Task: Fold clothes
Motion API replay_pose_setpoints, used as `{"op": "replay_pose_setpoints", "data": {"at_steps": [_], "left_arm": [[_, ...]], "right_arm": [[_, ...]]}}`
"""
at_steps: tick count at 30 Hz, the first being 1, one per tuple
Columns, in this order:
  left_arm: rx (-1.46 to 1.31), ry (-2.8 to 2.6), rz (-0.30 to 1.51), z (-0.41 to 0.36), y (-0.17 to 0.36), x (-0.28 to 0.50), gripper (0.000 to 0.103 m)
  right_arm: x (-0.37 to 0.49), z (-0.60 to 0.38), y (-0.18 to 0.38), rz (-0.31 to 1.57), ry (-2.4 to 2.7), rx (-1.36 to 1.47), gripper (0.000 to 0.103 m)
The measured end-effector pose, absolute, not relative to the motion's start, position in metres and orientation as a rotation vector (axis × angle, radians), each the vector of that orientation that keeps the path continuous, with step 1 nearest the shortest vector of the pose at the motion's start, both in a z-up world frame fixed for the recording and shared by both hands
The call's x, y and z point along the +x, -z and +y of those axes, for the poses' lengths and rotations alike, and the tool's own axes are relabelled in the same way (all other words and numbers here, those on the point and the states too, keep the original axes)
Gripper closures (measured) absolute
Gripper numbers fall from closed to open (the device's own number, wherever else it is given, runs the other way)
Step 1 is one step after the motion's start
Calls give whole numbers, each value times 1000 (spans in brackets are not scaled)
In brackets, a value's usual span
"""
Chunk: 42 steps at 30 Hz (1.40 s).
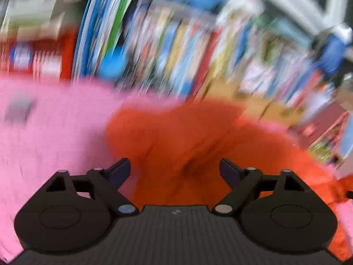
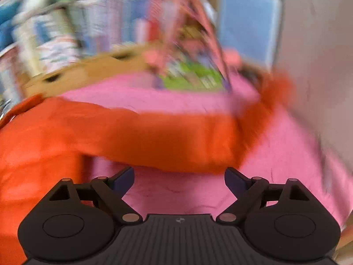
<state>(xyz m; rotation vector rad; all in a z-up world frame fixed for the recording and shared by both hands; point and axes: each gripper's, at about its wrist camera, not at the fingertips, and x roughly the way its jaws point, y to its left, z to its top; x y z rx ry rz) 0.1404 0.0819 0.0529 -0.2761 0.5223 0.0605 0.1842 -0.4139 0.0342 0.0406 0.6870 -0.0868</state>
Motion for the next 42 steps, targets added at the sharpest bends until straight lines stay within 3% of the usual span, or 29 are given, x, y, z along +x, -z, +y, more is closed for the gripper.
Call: {"op": "replay_pose_setpoints", "data": {"at_steps": [3, 8, 10, 13, 14, 16, 18, 23, 30, 35, 39, 41, 42], "left_arm": [[-126, -36, 414, 59, -91, 147, 0], [60, -41, 516, 16, -71, 226, 0], [94, -60, 628, 7, -44, 258, 12], [121, -103, 720, 2, -18, 291, 15], [116, -127, 704, 5, -16, 293, 22], [123, -209, 677, 17, -19, 296, 76], [127, -319, 644, 43, -29, 296, 87], [130, -586, 599, 152, -61, 266, 89], [-50, -813, 633, 283, -82, 171, 76], [-163, -891, 620, 312, -84, 134, 74], [-178, -826, 558, 286, -91, 127, 74], [-142, -743, 477, 256, -102, 124, 70], [-124, -702, 435, 241, -107, 123, 62]], "right_arm": [[176, -366, -61, 587, -19, -11, 10], [194, -284, -59, 480, -313, 44, 3], [207, -255, -39, 499, -346, 46, 3], [220, -228, -1, 574, -313, 33, 2], [224, -223, 9, 610, -301, 6, 0], [222, -215, 19, 642, -289, -18, 0], [224, -217, 20, 654, -288, 3, 0], [228, -224, 26, 669, -293, 22, 0], [231, -226, 27, 670, -306, 33, 0], [231, -227, 26, 670, -308, 37, 0], [231, -228, 26, 667, -312, 50, 0], [231, -228, 26, 667, -311, 46, 0], [231, -227, 26, 669, -309, 42, 0]]}}
